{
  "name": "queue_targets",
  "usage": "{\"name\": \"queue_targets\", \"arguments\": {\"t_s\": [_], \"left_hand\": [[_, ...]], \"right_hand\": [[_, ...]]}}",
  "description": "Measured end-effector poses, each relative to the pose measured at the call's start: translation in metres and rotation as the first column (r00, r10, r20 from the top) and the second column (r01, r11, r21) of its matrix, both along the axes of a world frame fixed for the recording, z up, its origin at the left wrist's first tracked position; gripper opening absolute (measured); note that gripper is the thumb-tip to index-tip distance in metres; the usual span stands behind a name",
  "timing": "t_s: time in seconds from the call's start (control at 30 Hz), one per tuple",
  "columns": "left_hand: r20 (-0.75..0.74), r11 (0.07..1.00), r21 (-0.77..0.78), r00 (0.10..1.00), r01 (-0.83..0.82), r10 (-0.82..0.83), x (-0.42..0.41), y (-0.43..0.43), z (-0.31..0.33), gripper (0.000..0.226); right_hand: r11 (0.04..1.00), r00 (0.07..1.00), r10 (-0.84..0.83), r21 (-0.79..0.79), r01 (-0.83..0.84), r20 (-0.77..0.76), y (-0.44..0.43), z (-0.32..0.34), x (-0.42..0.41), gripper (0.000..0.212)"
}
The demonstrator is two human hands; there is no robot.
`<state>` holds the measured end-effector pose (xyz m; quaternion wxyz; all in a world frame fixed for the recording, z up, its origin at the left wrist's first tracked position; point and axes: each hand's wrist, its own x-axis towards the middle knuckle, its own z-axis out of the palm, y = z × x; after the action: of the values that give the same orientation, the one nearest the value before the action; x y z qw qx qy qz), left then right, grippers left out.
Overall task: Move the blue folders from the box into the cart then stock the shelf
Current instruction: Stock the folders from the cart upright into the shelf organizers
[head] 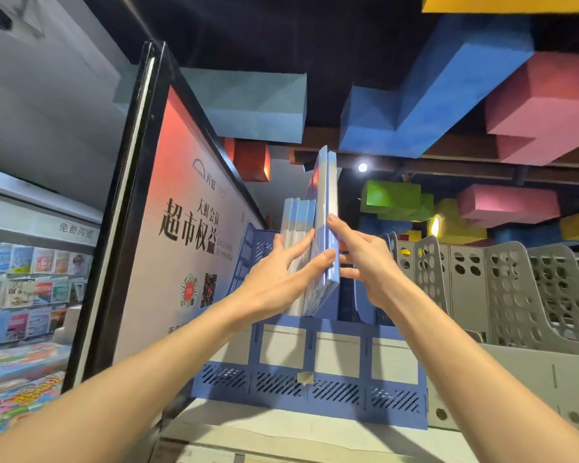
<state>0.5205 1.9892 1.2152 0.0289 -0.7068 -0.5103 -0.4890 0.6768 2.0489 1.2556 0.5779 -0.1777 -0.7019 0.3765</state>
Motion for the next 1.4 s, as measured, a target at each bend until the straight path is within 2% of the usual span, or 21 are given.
{"name": "queue_targets", "arguments": {"t_s": [0.13, 0.23, 0.3, 0.37, 0.47, 0.63, 0.77, 0.87, 1.0, 1.3, 1.4], "left_hand": [[0.024, 0.999, 0.015, 0.999, 0.041, -0.041, -0.009, 0.006, 0.000, 0.065], [0.021, 0.994, 0.066, 0.996, 0.085, -0.086, -0.014, 0.006, 0.001, 0.065], [0.019, 0.991, 0.090, 0.995, 0.096, -0.099, -0.014, 0.005, 0.001, 0.068], [0.020, 0.989, 0.109, 0.994, 0.101, -0.104, -0.015, 0.006, -0.001, 0.069], [0.022, 0.986, 0.145, 0.996, 0.082, -0.086, -0.017, 0.010, -0.003, 0.068], [0.047, 0.974, 0.224, 0.999, -0.026, 0.016, -0.018, 0.020, -0.008, 0.076], [0.041, 0.953, 0.254, 0.987, -0.164, 0.158, -0.008, 0.025, -0.011, 0.088], [0.000, 0.934, 0.283, 0.973, -0.220, 0.229, -0.004, 0.030, -0.009, 0.095], [0.045, 0.926, 0.270, 0.964, -0.264, 0.262, 0.001, 0.033, 0.000, 0.115], [0.077, 0.952, 0.220, 0.977, -0.212, 0.199, -0.009, 0.033, -0.009, 0.118], [0.098, 0.954, 0.206, 0.975, -0.217, 0.201, -0.010, 0.034, -0.018, 0.116]], "right_hand": [[0.998, 0.998, -0.043, 0.044, 0.040, 0.056, -0.004, 0.002, 0.002, 0.033], [0.974, 0.980, -0.176, 0.162, 0.160, 0.088, -0.007, 0.001, -0.002, 0.028], [0.915, 0.933, -0.346, 0.254, 0.313, 0.098, -0.013, 0.000, -0.007, 0.039], [0.822, 0.861, -0.505, 0.342, 0.455, 0.067, -0.016, 0.000, -0.010, 0.041], [0.760, 0.825, -0.565, 0.372, 0.534, -0.029, -0.019, -0.003, -0.011, 0.040], [0.644, 0.767, -0.596, 0.429, 0.634, -0.238, -0.038, -0.004, 0.011, 0.045], [0.621, 0.750, -0.564, 0.421, 0.661, -0.345, -0.046, -0.001, 0.040, 0.038], [0.617, 0.747, -0.565, 0.422, 0.664, -0.351, -0.048, -0.004, 0.059, 0.037], [0.660, 0.777, -0.530, 0.411, 0.629, -0.338, -0.051, -0.017, 0.071, 0.036], [0.664, 0.797, -0.497, 0.441, 0.604, -0.343, -0.064, -0.040, 0.072, 0.032], [0.695, 0.816, -0.460, 0.430, 0.576, -0.349, -0.069, -0.042, 0.075, 0.033]]}}
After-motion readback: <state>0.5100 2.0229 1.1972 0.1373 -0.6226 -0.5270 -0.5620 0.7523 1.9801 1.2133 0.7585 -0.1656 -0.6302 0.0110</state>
